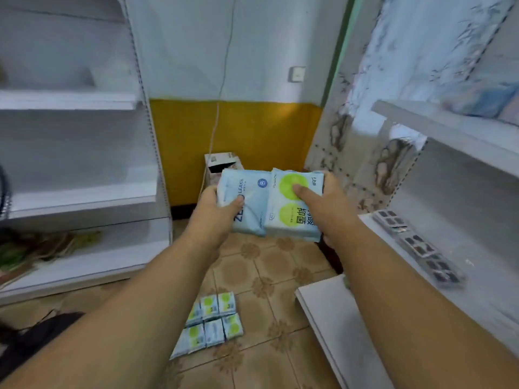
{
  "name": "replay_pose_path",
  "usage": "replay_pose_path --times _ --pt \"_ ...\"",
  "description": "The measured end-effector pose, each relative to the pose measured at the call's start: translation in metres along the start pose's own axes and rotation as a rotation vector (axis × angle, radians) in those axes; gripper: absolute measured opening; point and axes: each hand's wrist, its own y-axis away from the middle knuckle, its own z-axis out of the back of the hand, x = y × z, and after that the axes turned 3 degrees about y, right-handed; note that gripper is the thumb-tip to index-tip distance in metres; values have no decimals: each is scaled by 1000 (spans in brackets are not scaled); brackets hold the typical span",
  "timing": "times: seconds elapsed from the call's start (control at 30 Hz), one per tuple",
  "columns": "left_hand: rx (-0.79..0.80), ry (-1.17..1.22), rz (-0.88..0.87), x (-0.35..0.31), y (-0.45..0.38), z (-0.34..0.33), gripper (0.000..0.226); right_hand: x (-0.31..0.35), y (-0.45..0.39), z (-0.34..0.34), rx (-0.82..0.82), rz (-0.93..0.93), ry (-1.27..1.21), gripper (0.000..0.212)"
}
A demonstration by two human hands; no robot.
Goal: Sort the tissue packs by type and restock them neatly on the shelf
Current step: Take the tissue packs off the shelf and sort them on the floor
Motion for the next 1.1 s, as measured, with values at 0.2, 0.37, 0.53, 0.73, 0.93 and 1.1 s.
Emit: replay_pose_path --times 0.2,0.37,0.53,0.73,0.93,1.1 --pt "-124 -73 176 81 -95 114 21 -50 -59 -158 234 -150 -30 78" --pt "-165 -126 329 136 -153 172 26 -93 -101 -253 229 -360 -23 61" --pt "-283 -28 508 221 -194 196 35 -170 -139 -314 185 -424 57 28" --pt "-422 -29 758 395 -211 243 48 -338 -148 -406 404 -598 96 20" --pt "-444 -96 905 601 -191 278 48 -533 -131 -479 390 -857 127 35" --pt "-461 -282 967 738 -180 288 26 -672 -117 -516 386 -964 114 9"
